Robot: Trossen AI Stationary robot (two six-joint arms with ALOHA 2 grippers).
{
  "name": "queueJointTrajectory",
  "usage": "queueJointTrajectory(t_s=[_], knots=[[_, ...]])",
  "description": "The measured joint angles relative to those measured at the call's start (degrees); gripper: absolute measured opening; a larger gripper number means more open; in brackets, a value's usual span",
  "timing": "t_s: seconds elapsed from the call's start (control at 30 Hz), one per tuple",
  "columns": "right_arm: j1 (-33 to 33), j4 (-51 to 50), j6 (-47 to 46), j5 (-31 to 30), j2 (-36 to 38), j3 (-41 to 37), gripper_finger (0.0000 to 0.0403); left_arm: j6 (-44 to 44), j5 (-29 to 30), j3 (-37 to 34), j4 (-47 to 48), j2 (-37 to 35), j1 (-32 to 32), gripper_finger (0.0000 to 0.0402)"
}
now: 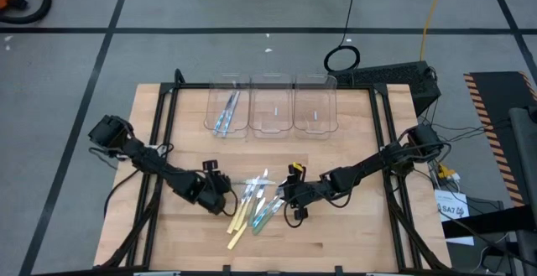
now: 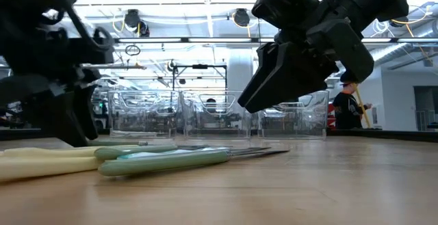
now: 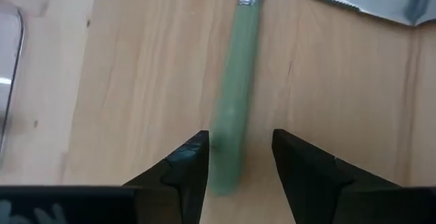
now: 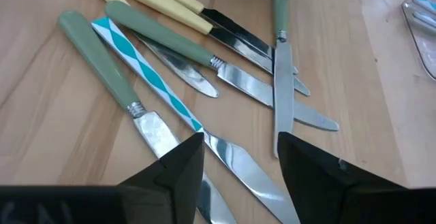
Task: Sort silverware by color (type)
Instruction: Put the green knife into the right transparent bin
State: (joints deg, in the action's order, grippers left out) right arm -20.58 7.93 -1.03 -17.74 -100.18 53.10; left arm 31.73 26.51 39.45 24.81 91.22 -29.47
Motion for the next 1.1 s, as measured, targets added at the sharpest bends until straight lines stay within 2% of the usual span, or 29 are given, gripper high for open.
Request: queueJointTrajectory(t_s=[0.3,0.63,0.8,0.97,1.1], knots=[[0.36,1.58,0.35,-4.78,-2.90,0.02,0.0180,-1.34,1.25,-6.02,-10.80,-0.06,-0.07,0.0161],[4.29,4.69,-6.94,-4.90,-6.38,0.02,0.0180,-3.92,0.57,-6.09,-12.08,0.07,0.66,0.0046],[5.25,4.14,-6.37,-4.80,-6.52,0.02,0.0180,-4.64,0.80,-6.09,-12.10,0.07,0.63,0.0040],[5.20,5.10,-1.61,-4.96,-9.23,0.08,0.0180,-4.64,0.74,-6.11,-12.08,0.09,0.63,0.0039],[5.14,8.56,0.84,-9.08,-11.34,0.13,0.0180,-4.64,0.74,-6.13,-12.05,0.09,0.63,0.0039]])
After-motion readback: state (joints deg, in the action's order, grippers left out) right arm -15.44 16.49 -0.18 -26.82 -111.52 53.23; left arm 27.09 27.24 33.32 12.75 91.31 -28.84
